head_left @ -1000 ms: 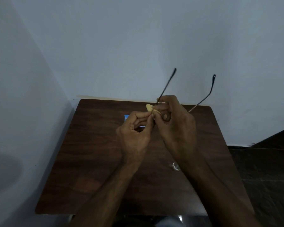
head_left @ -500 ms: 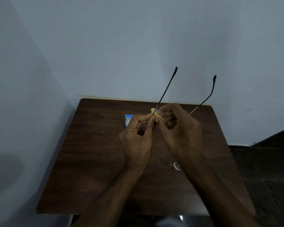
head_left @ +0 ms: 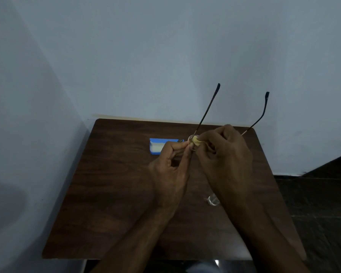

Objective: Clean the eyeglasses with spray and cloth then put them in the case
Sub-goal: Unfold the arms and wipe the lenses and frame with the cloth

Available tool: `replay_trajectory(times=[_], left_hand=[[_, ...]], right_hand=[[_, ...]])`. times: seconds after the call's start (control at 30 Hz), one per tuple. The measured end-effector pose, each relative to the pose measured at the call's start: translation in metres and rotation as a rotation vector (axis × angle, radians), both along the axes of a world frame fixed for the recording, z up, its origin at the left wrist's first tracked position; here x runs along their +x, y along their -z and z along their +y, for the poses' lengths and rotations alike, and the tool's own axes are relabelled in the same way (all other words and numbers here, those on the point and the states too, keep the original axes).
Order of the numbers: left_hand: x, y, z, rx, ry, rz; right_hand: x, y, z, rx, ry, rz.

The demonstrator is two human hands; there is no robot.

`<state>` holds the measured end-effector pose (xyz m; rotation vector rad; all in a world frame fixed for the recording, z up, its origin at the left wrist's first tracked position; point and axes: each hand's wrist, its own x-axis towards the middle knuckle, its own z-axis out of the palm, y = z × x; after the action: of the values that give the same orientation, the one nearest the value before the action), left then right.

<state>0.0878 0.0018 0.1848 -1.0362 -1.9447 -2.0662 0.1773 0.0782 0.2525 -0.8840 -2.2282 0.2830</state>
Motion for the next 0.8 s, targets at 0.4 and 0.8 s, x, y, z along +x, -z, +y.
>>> replay_trajectory(times=[0.4, 0.8], left_hand=[[0.000, 0.002, 0.002, 0.004, 0.014, 0.017], [-0.007, -0.002, -0.003, 0.029, 0.015, -0.009]], right_hand=[[0.005, -0.017, 0.024, -0.065, -0.020, 0.246], [0.010, -0.019, -0.007, -0.381, -0.147, 0.270]])
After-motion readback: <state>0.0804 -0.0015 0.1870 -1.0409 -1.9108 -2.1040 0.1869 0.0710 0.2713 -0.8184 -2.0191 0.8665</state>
